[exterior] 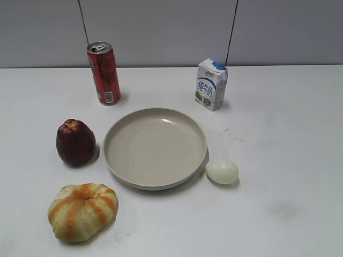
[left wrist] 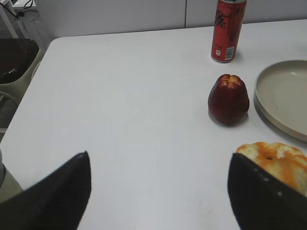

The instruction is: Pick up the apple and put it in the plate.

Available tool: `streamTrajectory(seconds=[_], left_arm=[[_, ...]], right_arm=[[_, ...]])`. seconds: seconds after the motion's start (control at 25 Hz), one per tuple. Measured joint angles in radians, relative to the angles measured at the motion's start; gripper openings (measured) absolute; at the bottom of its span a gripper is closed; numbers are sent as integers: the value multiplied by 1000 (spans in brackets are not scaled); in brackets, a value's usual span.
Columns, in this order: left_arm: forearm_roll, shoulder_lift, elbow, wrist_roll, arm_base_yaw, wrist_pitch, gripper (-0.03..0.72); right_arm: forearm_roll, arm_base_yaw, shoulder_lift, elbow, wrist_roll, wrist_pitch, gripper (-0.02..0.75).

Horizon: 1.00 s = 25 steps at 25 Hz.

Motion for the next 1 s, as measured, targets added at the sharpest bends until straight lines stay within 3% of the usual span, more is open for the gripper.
streamTrajectory(seconds=[0.68, 1.0], left_arm=[[0, 85, -7, 0, 0, -4, 676], [-120, 450, -58, 0, -13, -337, 668]], right_arm=[[0, 0, 0, 0, 0, 0, 585], [0, 0, 0, 0, 0, 0, 585]])
